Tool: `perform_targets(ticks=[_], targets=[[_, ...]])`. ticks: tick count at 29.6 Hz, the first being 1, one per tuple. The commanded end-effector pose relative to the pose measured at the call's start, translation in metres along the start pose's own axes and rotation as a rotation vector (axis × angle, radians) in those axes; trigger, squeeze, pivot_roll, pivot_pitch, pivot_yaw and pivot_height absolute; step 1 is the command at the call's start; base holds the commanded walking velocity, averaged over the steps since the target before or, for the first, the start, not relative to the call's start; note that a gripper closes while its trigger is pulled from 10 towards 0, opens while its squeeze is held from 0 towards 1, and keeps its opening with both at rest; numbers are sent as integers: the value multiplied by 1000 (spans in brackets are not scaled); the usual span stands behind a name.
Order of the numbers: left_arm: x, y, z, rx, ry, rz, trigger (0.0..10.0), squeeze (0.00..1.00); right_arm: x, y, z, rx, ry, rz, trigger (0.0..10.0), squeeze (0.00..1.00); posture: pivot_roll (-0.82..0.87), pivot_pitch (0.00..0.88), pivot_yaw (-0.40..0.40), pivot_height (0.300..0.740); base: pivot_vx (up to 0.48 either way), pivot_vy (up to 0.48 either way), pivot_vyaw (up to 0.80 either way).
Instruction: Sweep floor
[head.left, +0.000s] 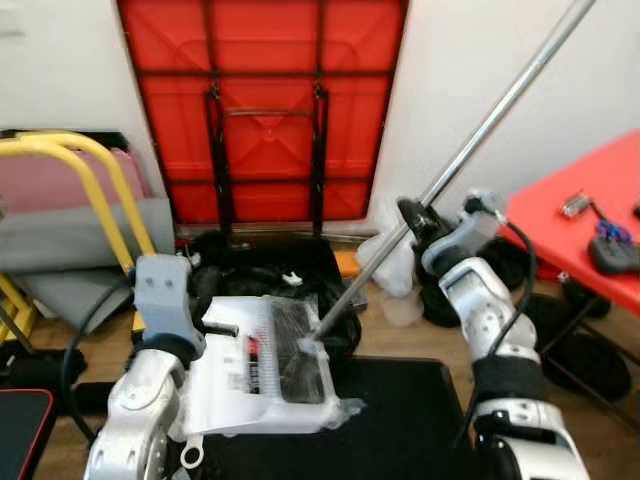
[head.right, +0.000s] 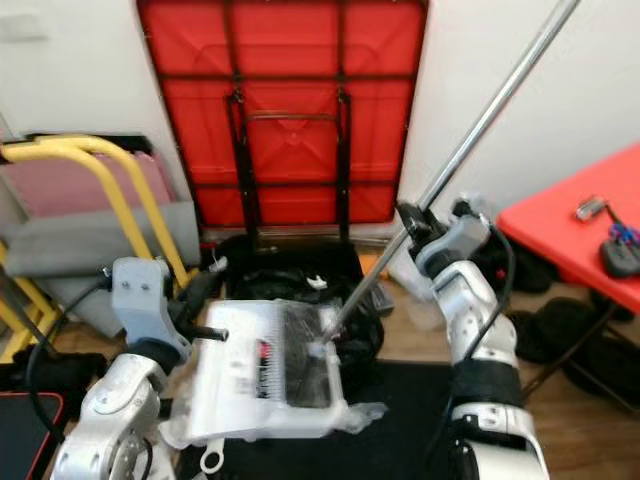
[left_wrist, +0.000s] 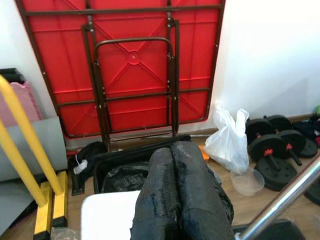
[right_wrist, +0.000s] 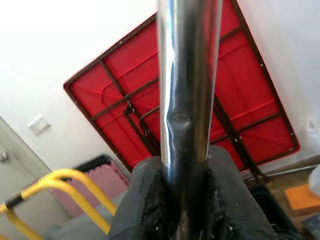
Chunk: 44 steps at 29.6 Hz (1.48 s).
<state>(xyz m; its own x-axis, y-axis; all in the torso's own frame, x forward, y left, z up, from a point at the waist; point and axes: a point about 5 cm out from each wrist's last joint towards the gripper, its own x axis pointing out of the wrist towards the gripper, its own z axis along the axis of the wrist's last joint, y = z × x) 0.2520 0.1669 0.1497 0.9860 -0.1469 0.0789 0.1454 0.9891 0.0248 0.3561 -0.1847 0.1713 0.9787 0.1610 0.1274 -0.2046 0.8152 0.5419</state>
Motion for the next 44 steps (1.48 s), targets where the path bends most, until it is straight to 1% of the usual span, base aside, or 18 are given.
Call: perform_targets(ticks=[1,8,10,12,16,26,27,31,35,36,37,39,41,44], targets=[[0,-4,-1,-13,1,-13,10000,0,2,1,20,-7,-76,12,10000,0,-78,0,-46,740,341,0,0],[0,-4,-1,-12,-1,-16,10000,0,2,1,20,-20,-73,16,10000,0,-78,0,-47,740,345,0,0],[0,-5,0,-11,-3,-16,10000,0,2,4,17,-51,-61,30,10000,0,-78,0,-47,740,345,0,0],[0,-5,0,-11,-3,-16,10000,0,2,4,17,-51,-61,30,10000,0,-78,0,-47,740,345,0,0],[0,-5,0,-11,-4,-18,10000,0,1,7,13,-79,-45,43,10000,0,-78,0,-49,740,342,0,0],[-2,-7,1,-12,-4,-20,10000,0,2,10,12,-85,-39,53,10000,0,-77,0,-50,740,343,0,0],[-4,-8,1,-14,-3,-20,10000,0,5,13,14,-96,-43,66,10000,0,-77,0,-52,740,345,0,0],[-8,-10,2,-18,2,-20,10000,0,9,18,16,-118,-44,84,10000,0,-74,4,-58,740,345,0,0],[-9,-10,2,-19,3,-21,10000,0,10,19,17,-124,-44,89,10000,0,-73,10,-59,740,345,0,0],[-12,-12,2,-21,6,-22,10000,0,11,20,17,-132,-41,93,10000,0,-68,31,-67,740,341,0,0],[-12,-12,2,-21,6,-22,10000,0,11,20,17,-132,-41,93,10000,0,-68,31,-67,740,341,0,0],[-18,-14,2,-29,15,-22,10000,0,12,21,16,-146,-31,99,10000,0,-66,49,-72,740,349,0,0],[-20,-15,1,-31,21,-21,10000,0,12,21,16,-148,-27,106,10000,0,-67,59,-74,740,345,0,0],[-26,-17,1,-33,30,-20,10000,0,13,23,17,-159,-22,125,10000,0,-61,86,-84,740,342,0,794]])
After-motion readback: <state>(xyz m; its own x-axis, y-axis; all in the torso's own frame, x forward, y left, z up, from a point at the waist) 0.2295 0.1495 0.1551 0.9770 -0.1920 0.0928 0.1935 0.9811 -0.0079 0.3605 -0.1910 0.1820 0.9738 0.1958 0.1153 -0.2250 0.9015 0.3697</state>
